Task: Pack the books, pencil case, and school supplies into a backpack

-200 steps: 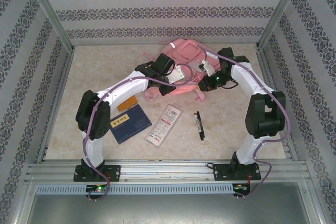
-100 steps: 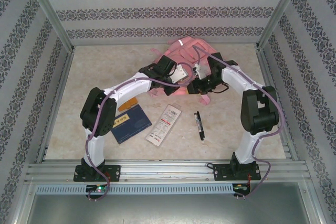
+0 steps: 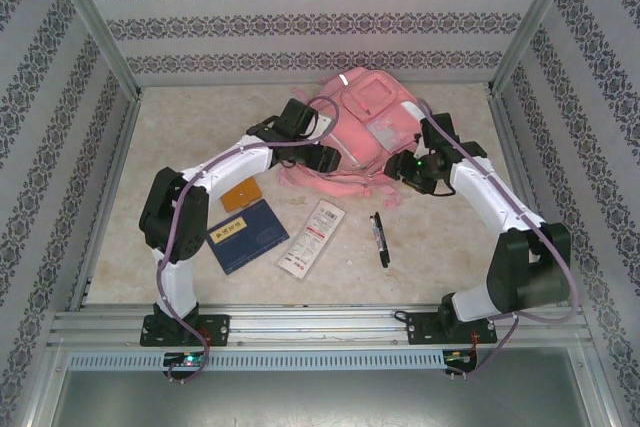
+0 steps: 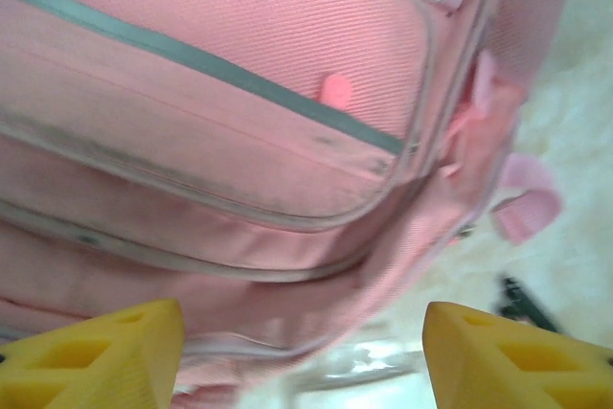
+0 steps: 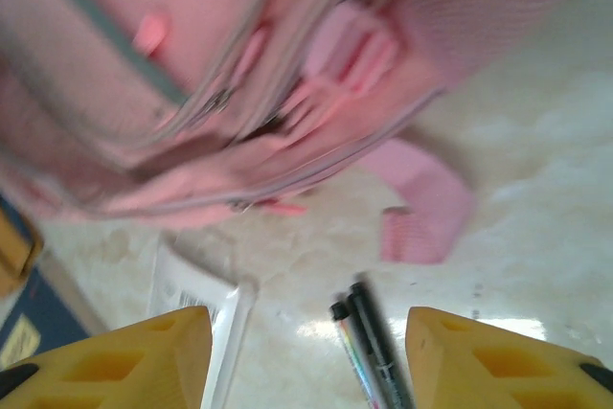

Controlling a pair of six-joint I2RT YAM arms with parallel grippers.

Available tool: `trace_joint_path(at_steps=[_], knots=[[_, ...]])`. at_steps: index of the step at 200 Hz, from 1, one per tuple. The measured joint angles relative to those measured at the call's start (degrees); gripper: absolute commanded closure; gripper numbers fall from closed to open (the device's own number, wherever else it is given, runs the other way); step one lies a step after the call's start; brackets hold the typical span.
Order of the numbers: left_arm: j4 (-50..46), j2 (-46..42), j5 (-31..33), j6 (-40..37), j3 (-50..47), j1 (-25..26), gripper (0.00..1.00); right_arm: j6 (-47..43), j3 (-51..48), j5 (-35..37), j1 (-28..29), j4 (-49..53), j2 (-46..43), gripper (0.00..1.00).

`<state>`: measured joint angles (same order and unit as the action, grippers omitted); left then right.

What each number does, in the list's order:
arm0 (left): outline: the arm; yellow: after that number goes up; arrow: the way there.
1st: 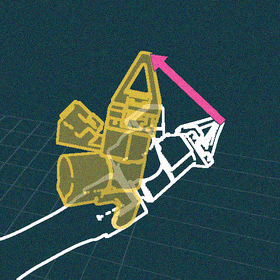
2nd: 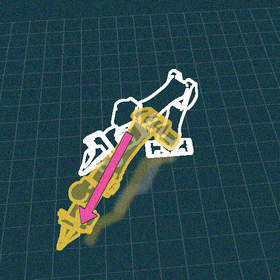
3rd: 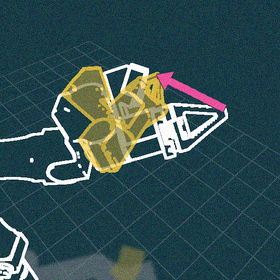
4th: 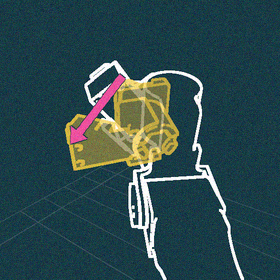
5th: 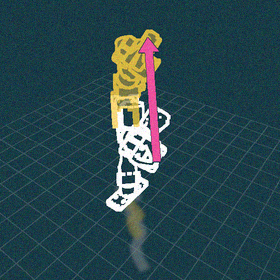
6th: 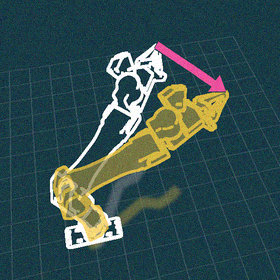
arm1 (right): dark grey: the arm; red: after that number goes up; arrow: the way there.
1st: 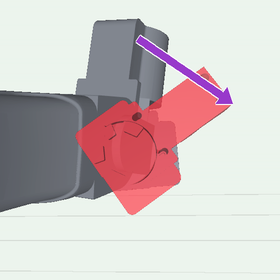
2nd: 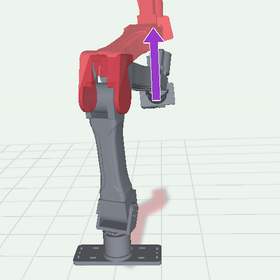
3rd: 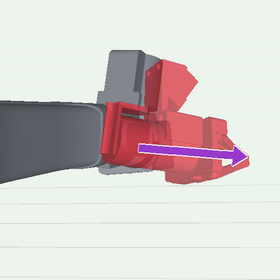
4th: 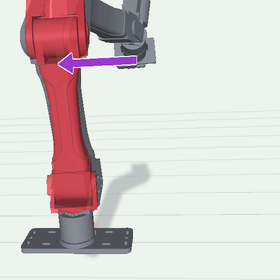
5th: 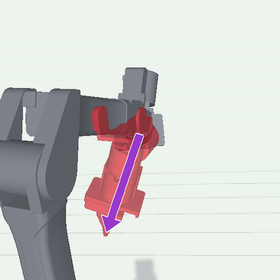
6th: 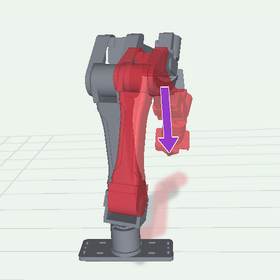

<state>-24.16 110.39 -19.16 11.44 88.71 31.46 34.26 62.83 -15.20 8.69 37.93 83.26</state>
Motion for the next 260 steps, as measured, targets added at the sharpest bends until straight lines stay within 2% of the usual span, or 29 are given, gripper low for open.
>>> trace_joint_path(at_steps=[32, 59, 75, 130, 186, 204, 232, 260], knots=[[-2.4, -0.3, 0.6, 9.4, 0.0, 5.9, 0.35, 7.8, -1.0, 5.7, -2.8, -0.3, 0.1, 0.44], [-4.5, 1.1, 4.2, 15.4, 1.8, 12.8, 0.37, 13.7, -2.3, 7.6, -3.7, -1.5, 0.1, 0.44], [-5.0, 3.6, 7.5, 19.4, 4.3, 15.0, 0.37, 17.0, -3.0, 8.4, -3.7, -2.9, 0.1, 0.44], [-5.4, 13.6, 16.5, 30.8, 9.9, 15.7, 0.43, 24.4, -5.2, 7.2, -3.7, -8.8, 0.6, 0.44], [-6.3, 20.2, 20.7, 34.3, 16.7, 17.5, 0.51, 27.0, -5.2, 5.7, -3.7, -13.1, 2.4, 0.46], [-6.3, 21.5, 21.4, 35.0, 18.5, 18.4, 0.62, 26.9, -5.2, 4.9, -3.7, -15.1, 3.1, 0.47], [-6.3, 22.6, 22.9, 35.4, 19.5, 18.8, 0.84, 27.3, -5.2, 3.1, -3.7, -16.8, 4.8, 0.49], [-6.3, 22.7, 24.2, 34.3, 18.9, 18.8, 0.99, 28.2, -5.2, 1.8, -3.7, -17.5, 6.2, 0.48]])
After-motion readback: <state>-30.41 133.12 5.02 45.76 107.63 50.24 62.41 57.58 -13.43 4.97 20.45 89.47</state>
